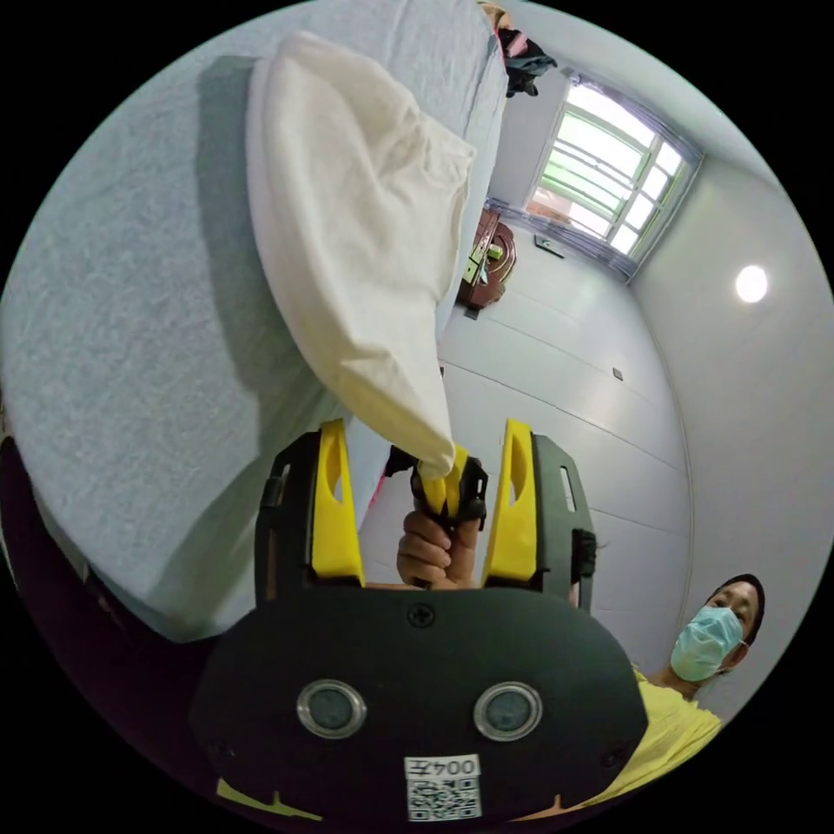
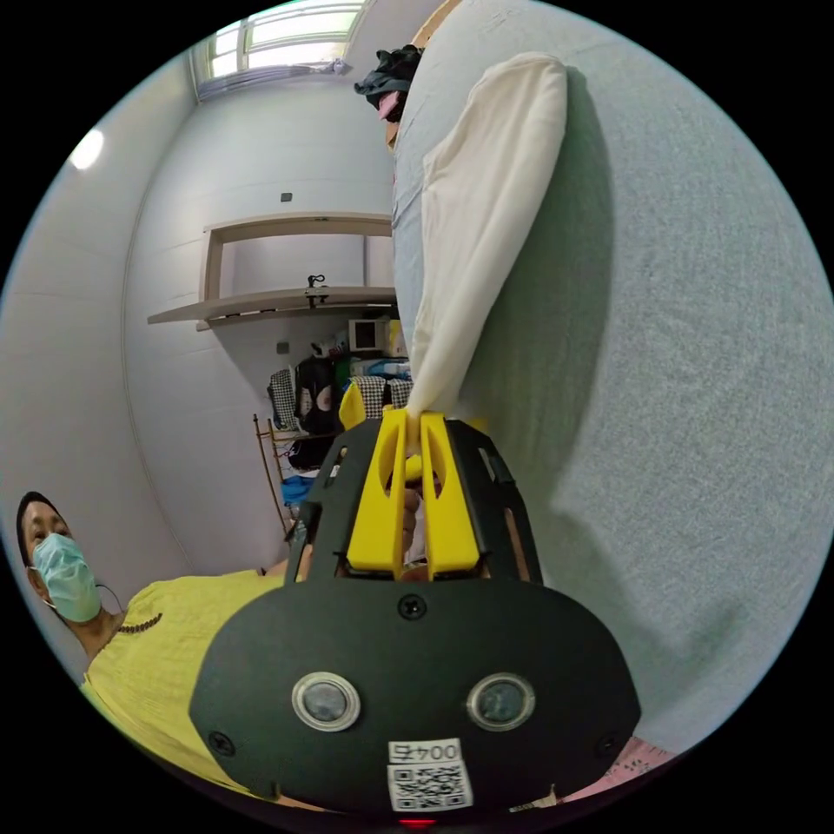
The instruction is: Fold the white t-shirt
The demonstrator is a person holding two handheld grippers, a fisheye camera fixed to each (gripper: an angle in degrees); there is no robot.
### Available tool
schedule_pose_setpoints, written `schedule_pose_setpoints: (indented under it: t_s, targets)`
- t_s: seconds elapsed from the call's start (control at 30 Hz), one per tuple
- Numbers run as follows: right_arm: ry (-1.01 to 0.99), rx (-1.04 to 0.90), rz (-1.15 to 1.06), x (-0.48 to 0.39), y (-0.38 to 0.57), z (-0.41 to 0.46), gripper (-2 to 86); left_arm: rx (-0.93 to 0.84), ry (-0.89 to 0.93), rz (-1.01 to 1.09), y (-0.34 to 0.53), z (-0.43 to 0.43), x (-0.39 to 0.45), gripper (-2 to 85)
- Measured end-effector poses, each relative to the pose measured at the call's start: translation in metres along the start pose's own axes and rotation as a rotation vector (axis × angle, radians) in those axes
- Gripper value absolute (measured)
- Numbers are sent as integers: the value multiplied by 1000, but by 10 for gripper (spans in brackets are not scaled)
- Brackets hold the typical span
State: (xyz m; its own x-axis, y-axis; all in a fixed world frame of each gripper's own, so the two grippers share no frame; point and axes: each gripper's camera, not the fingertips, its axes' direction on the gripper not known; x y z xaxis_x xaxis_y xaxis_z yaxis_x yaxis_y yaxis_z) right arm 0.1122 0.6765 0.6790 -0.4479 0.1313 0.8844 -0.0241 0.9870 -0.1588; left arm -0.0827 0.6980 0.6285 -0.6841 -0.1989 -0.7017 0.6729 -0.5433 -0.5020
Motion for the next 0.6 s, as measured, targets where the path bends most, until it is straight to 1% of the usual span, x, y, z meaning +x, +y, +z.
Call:
schedule_pose_setpoints:
  t_s: [0.13,0.17,0.2,0.27,0.33,0.4,0.47,0.6]
  targets:
    - [-14,-3,-4,10,-6,-4,35,5,-10,16,0,-19,-9,192]
    - [-16,-5,-9,13,-7,-4,36,1,-17,23,-1,-26,-12,152]
    - [-16,-7,-13,14,-8,-4,37,-19,-11,41,-2,-33,-14,93]
    - [-17,-19,-42,19,-12,-5,47,-61,5,41,-1,-44,-20,67]
    - [-45,-36,-50,27,-17,-9,65,-46,3,63,4,-59,-18,61]
    - [-68,6,-24,43,-23,-17,101,-48,22,66,12,-78,-17,59]
    - [-136,56,39,72,-42,-25,153,-30,30,59,19,-93,-17,58]
    - [-202,103,106,106,-85,-20,182,0,45,42,35,-122,-23,55]
